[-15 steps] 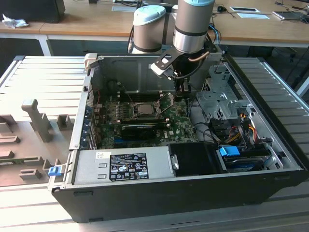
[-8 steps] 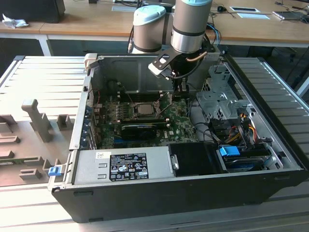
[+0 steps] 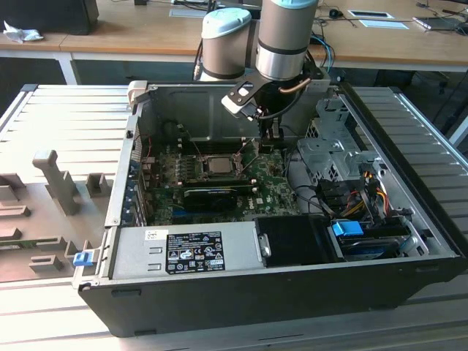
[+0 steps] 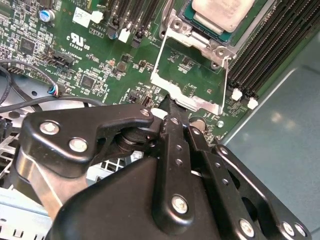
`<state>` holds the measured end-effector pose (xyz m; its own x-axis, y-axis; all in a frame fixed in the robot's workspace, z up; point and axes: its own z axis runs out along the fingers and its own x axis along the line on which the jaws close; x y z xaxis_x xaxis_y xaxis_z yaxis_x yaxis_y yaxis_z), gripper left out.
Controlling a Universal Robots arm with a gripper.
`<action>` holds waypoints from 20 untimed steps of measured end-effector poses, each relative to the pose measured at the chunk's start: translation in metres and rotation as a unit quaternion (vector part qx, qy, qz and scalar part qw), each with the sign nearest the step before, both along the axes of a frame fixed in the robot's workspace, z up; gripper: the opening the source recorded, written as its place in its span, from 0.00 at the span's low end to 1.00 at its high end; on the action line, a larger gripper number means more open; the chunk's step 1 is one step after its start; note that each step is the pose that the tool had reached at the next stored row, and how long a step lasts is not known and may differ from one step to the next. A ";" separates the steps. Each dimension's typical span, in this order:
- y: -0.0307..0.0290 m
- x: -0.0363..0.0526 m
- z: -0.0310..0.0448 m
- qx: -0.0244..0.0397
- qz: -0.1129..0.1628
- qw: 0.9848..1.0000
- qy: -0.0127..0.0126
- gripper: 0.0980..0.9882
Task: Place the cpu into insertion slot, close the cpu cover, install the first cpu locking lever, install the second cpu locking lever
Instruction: 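Close the cpu cover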
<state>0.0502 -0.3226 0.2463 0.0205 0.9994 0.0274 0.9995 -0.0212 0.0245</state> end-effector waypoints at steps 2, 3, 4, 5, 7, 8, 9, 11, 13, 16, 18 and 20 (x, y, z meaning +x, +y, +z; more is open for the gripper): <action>0.0000 -0.0006 0.0000 0.000 0.000 1.000 0.000 0.01; 0.0000 -0.0010 0.0000 0.000 0.000 1.000 0.000 0.01; 0.0000 -0.0014 0.0000 0.000 0.000 1.000 0.000 0.01; 0.0000 -0.0018 0.0000 0.000 0.000 1.000 0.000 0.01; 0.0000 -0.0026 0.0000 0.000 0.000 1.000 0.000 0.01; 0.0000 -0.0029 0.0000 0.000 0.000 1.000 0.000 0.01; 0.0000 -0.0033 0.0000 0.000 0.000 1.000 0.000 0.01; 0.0000 -0.0038 0.0000 0.000 0.000 1.000 0.000 0.01; 0.0000 -0.0040 0.0000 0.000 0.000 1.000 0.000 0.01; 0.0000 -0.0051 0.0000 0.000 0.000 1.000 0.000 0.01; 0.0000 -0.0060 0.0000 0.000 0.000 1.000 0.000 0.01; 0.0000 -0.0066 0.0000 0.000 0.000 1.000 0.000 0.01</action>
